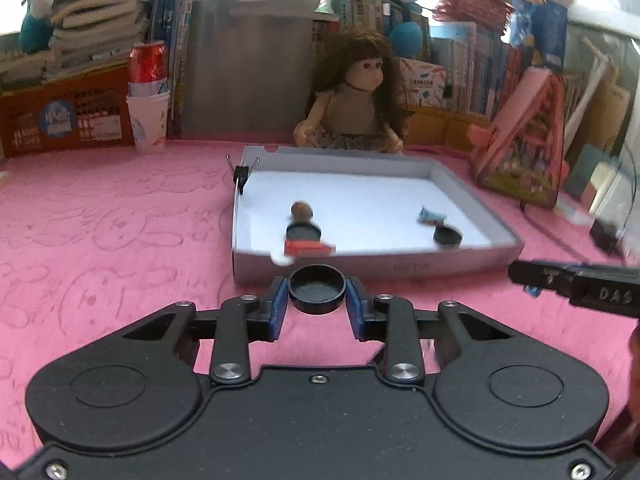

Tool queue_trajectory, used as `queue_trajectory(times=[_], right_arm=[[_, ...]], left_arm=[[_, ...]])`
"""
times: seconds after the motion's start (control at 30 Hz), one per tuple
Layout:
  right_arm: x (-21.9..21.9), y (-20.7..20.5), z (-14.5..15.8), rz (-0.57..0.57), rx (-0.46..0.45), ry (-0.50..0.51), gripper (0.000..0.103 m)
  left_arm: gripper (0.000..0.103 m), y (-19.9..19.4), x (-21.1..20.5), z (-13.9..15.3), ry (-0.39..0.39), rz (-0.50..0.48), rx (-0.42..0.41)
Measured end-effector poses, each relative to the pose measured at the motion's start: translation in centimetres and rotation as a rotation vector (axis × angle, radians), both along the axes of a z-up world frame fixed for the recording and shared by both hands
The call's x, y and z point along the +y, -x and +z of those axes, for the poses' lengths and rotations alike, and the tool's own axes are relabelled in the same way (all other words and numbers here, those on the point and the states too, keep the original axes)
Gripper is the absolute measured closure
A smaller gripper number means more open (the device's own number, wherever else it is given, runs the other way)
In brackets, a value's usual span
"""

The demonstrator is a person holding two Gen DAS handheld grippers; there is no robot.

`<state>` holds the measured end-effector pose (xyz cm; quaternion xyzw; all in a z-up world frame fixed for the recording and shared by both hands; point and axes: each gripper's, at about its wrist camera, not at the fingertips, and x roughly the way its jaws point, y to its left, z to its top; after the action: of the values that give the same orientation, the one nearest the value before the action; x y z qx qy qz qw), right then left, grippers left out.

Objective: Organize rigid objects
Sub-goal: 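Carry the black lid and blue hair clip into the tray and open both tools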

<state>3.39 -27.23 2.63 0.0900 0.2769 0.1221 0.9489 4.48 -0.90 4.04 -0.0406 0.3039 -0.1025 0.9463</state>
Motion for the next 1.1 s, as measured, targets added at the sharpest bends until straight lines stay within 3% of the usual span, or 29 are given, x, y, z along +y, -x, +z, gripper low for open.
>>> queue_trajectory(times=[0.13, 0.27, 0.53, 0.73, 1.1], right_arm=[[-1.3, -3.1, 1.4, -0.010, 0.072, -0.062, 0.063], [-1.9, -7.0, 2.2, -0.027, 0.129, -0.090, 0.063], [-1.9, -13.5, 2.9, -0.058, 0.233, -0.153, 0.062], [-0.7, -16.9, 2.5, -0.092, 0.236, -0.102, 0.062], [0.4, -19.8, -0.1, -0.132, 0.267, -0.035, 0.062]], left_arm=[[0.074, -2.9, 0.5, 2.0, 0.056, 0.003, 0.031], [0.074, -6.4, -0.7, 3.0, 0.024, 0.025, 0.012], [0.073, -13.6, -2.6, 2.2, 0.001, 0.072, 0.083], [0.073, -17.4, -2.7, 0.6, -0.024, 0.126, 0.124], [0.073, -19.3, -3.1, -1.8, -0.051, 0.142, 0.145]])
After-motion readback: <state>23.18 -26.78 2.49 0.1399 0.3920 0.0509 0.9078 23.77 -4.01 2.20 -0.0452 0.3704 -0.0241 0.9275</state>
